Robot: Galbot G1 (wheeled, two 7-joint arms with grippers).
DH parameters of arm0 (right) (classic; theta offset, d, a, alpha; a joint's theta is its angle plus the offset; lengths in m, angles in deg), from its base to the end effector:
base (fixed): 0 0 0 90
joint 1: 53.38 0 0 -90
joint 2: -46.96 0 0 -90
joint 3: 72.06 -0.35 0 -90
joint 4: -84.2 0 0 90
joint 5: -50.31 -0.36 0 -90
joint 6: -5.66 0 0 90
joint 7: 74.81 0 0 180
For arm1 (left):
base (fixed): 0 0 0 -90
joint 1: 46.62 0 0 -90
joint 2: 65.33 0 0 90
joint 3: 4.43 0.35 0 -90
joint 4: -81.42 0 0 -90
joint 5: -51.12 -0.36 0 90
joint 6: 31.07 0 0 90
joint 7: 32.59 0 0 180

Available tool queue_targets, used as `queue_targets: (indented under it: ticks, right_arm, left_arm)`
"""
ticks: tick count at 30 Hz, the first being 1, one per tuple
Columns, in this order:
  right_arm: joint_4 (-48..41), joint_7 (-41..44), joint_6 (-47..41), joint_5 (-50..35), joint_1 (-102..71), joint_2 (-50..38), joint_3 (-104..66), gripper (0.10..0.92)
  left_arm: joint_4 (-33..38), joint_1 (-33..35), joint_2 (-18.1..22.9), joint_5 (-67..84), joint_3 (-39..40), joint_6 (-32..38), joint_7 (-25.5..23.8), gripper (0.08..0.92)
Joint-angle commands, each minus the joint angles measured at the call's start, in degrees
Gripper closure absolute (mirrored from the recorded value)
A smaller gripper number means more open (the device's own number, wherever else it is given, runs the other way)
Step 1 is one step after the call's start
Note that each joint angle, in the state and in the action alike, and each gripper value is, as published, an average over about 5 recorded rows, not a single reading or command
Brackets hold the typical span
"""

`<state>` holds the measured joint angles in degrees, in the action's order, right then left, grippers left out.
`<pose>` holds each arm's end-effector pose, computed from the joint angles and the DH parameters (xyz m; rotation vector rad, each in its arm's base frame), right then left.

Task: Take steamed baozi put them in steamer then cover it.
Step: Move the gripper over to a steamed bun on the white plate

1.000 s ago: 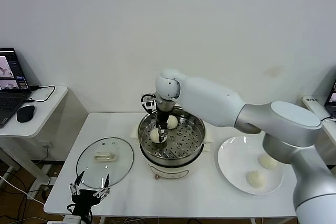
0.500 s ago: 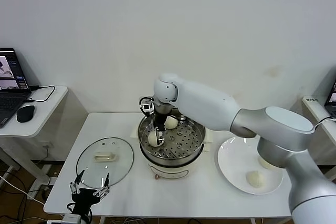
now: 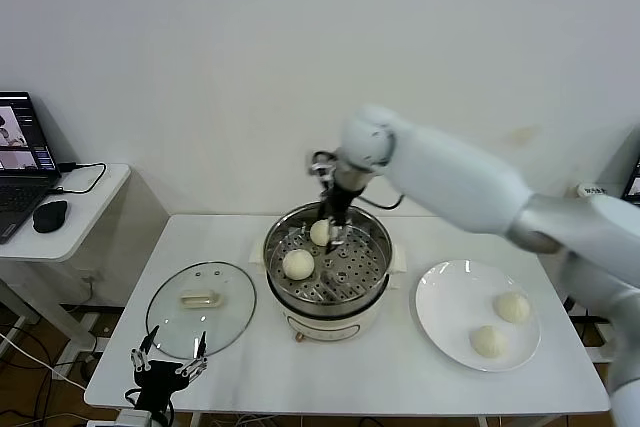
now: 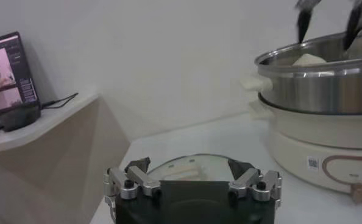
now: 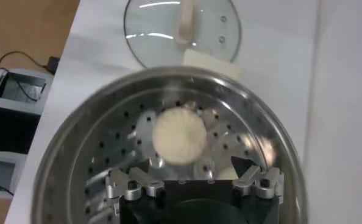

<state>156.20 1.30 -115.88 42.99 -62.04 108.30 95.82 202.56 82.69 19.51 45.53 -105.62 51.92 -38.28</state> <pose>0.5697 0.0725 -0.0140 1.4978 -1.4634 1.2646 0.1339 0.0743 -0.3136 0.0296 -2.8437 -0.3797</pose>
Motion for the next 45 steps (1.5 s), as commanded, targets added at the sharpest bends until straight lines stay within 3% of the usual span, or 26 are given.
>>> queue_targets:
  ticks: [1, 8, 16, 28, 45]
  right_arm:
    - [8.7, 3.1, 3.4, -1.1, 1.1, -19.5, -4.3, 0.202]
    - [13.2, 4.5, 6.9, 4.5, -3.4, -28.6, -4.5, 0.203]
    - [15.6, 4.7, 9.2, 11.7, -14.4, -32.4, -8.1, 0.203]
    - [13.8, 2.9, 9.7, 18.1, -29.1, -31.3, -13.8, 0.203]
    - [9.7, 2.2, 11.0, 21.6, -33.8, -29.5, -14.7, 0.203]
  left_arm:
    - [-0.3, -0.3, -0.2, 0.0, 0.1, -0.2, -0.2, 0.177]
    - [-0.3, -0.1, -0.8, -0.1, 0.2, -0.3, -0.3, 0.177]
    - [0.0, 1.1, -0.5, -0.2, 0.4, -0.4, -0.3, 0.177]
    - [0.0, 1.8, -0.6, -0.4, 0.9, -0.6, -0.4, 0.177]
    - [-1.6, 0.8, -0.5, -0.5, 1.1, -0.7, -0.5, 0.177]
